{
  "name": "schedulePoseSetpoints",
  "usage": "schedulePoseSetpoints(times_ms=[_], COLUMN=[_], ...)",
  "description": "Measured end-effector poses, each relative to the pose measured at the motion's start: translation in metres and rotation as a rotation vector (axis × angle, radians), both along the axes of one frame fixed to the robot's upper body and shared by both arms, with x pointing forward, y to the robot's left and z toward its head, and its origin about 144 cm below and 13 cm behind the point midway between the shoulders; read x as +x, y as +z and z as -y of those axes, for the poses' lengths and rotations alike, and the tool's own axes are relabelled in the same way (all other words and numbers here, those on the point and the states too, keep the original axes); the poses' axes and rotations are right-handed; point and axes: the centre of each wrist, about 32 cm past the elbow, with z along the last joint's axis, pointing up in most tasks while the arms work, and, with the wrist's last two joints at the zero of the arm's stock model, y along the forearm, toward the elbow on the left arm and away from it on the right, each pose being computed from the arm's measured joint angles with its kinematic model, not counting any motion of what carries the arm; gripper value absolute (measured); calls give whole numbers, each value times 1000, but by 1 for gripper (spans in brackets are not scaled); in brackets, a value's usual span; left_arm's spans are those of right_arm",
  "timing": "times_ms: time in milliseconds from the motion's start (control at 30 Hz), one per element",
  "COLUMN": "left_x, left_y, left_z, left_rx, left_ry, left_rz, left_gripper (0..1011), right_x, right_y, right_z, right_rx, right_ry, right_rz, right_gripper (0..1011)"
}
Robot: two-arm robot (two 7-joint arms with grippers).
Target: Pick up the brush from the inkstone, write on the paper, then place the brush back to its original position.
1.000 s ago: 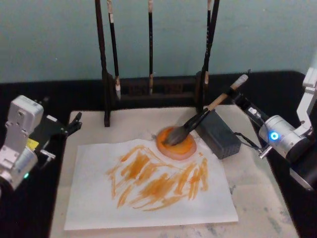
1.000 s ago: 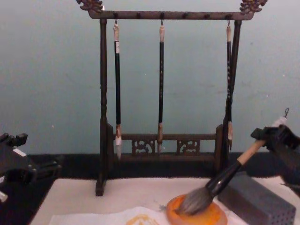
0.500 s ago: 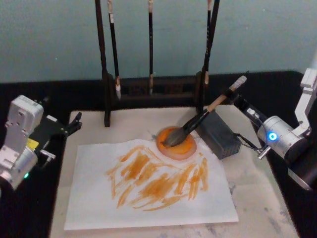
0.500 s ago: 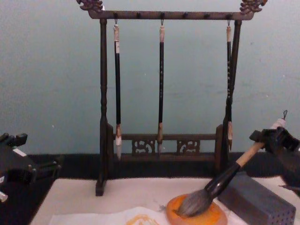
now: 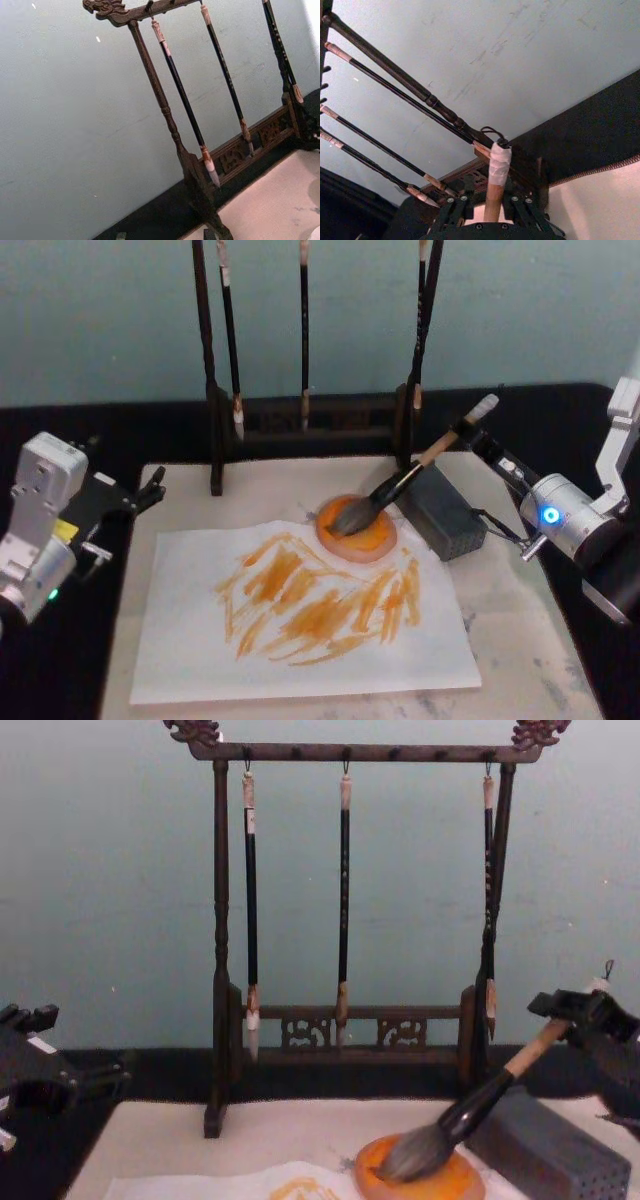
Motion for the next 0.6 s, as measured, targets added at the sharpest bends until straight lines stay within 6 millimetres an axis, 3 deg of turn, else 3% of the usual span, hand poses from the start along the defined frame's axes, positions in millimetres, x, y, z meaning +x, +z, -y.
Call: schedulePoseSetpoints(times_ms=[600], left_x=[0], left_y=[0], left_z=[0], left_rx=[0], left_ry=[0], left_rz=[0], left_gripper=[1001], right_x=[0], right_y=[0], right_z=[0], right_rx=[1], right_ry=[1], right_rz=[1], right_gripper=[883])
